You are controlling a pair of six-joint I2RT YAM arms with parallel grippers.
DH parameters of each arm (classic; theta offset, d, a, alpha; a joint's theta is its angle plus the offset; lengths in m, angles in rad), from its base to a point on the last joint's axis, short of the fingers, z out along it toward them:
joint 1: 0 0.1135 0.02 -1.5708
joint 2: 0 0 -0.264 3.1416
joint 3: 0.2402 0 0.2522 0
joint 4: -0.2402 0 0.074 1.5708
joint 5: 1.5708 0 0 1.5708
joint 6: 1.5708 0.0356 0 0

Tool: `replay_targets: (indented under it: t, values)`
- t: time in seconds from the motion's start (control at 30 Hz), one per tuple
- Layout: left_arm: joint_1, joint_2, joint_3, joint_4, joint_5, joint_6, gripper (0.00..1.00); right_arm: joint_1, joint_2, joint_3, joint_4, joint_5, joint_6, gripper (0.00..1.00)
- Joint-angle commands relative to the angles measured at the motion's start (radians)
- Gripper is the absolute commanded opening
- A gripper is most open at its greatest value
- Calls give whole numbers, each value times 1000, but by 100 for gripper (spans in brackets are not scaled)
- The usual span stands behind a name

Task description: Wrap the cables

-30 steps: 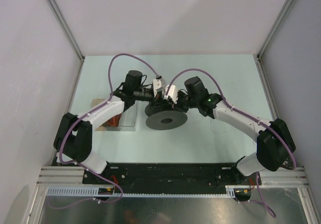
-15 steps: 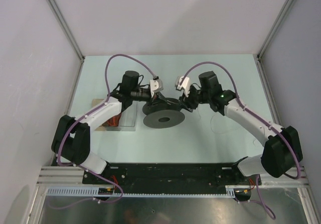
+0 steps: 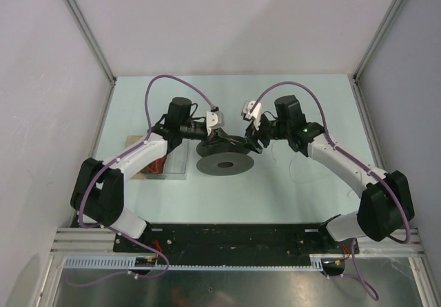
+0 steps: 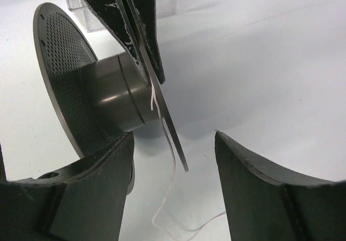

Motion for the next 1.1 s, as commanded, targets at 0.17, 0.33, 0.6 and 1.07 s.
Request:
replay_targets:
  t: [0.17, 0.33, 0.6, 1.07]
  values:
    - [-6, -21, 7, 2, 26, 55, 0, 37, 83, 2, 150, -50, -10, 59]
    - [-7, -20, 9, 0, 30, 58, 0, 38, 113, 3, 175, -65, -17, 44]
    - [-16, -3, 22, 0, 15, 59, 4, 40, 152, 3, 187, -60, -35, 2]
    - [-41, 34, 33, -5, -36, 69, 25, 37, 154, 3, 203, -66, -43, 0]
